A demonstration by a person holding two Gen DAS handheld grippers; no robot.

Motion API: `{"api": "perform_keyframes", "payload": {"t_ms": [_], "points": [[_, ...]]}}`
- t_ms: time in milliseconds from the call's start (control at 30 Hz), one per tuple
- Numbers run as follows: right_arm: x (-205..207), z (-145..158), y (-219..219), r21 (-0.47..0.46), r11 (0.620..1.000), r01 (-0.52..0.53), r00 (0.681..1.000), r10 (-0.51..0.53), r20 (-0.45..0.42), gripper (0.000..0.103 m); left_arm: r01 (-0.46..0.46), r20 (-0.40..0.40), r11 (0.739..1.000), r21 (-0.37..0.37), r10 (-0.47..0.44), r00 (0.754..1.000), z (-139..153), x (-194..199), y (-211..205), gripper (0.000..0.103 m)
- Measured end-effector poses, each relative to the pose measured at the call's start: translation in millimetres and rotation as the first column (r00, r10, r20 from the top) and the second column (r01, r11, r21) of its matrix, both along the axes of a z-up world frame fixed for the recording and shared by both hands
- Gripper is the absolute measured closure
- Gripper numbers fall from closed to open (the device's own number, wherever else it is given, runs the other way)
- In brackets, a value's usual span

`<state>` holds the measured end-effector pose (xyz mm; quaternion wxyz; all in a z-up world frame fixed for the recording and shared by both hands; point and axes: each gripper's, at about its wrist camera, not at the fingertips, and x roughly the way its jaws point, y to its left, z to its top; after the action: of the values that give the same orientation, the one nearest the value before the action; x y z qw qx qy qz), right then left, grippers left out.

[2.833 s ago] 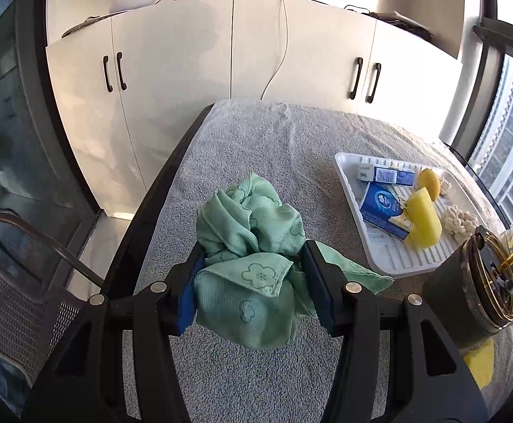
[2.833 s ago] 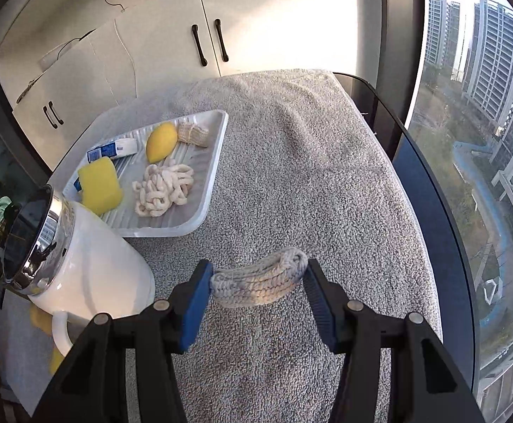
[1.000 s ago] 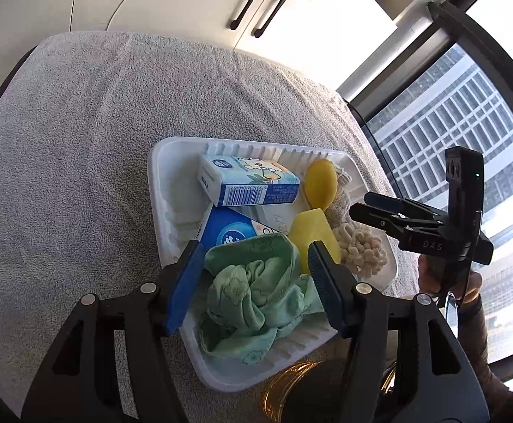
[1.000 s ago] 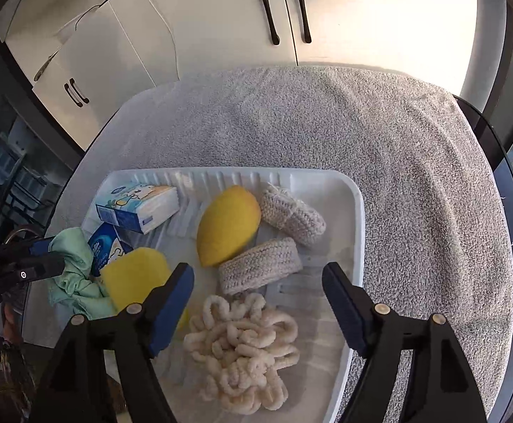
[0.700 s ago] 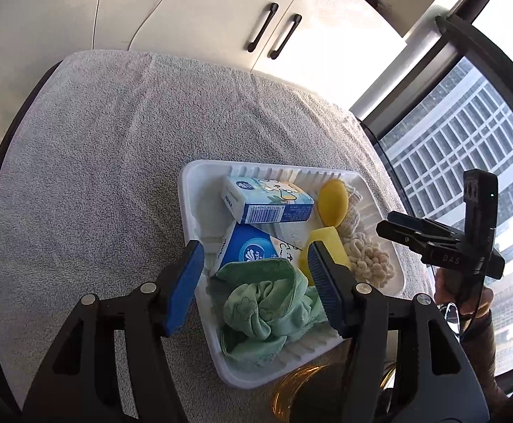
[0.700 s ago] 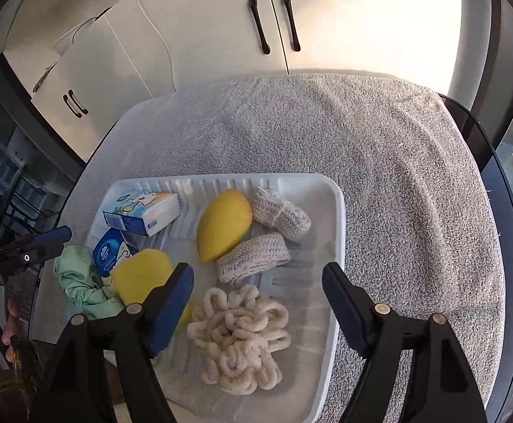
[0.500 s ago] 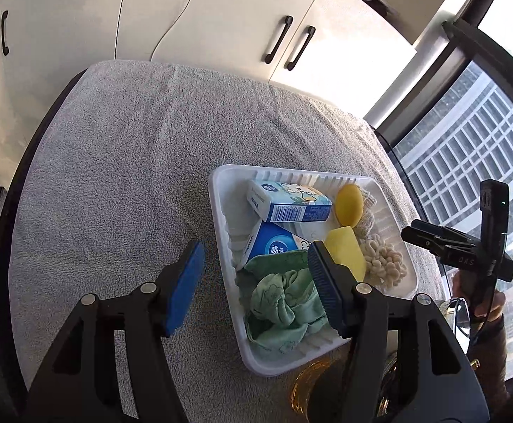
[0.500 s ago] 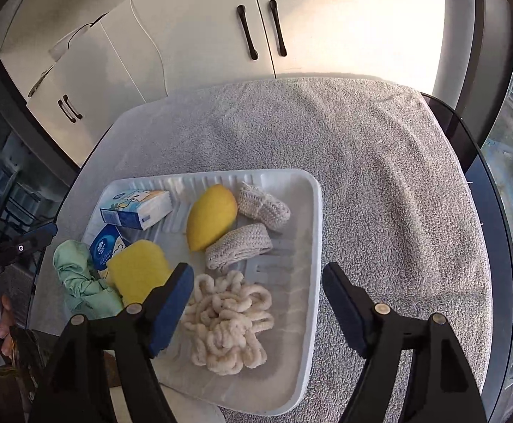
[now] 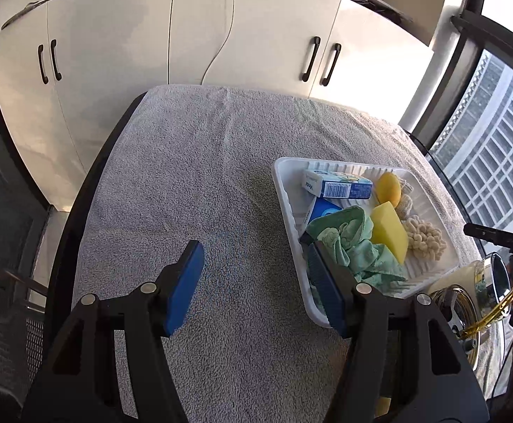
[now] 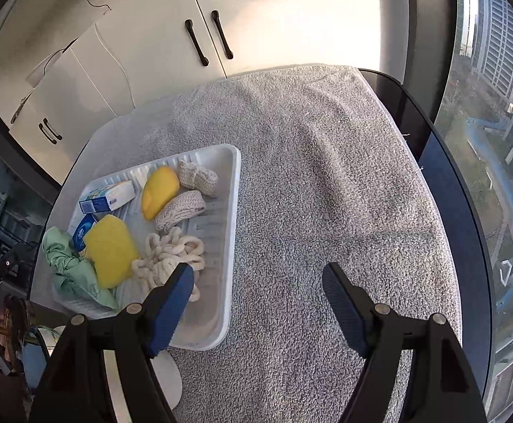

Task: Organize soft objects
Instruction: 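Withdraw both tools from the tray toward the puff and last sponge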

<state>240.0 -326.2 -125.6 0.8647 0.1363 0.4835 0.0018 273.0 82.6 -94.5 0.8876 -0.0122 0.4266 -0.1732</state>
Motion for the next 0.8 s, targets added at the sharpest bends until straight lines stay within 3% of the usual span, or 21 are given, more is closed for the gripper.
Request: {"api": "perform_keyframes", "payload": {"t_ms": [333,533,800], "points": [[-52.6,-0.1,-3.8,-0.025,0.999,0.021,1.0,-0.021,0.017,0.025,-0.009,0.029,0.997,0.083,0.007,1.0,-15.7,-47.1,7.9,0.043],[-83.7,-5.9,4.9,-0.064,0.998,0.014,1.0,-0.013,0.015,0.025,-0.012,0.027,0.995,0.094,0.009,1.0,-27.4,-76.2,15.7,0.043],[-122.4,-9.6,17.5,-0.047,0.999,0.001,1.0,0.0,0.03,0.025,-0.026,0.008,0.997,0.077,0.025,1.0,-40.0,-107.4,25.1,0.043]]}}
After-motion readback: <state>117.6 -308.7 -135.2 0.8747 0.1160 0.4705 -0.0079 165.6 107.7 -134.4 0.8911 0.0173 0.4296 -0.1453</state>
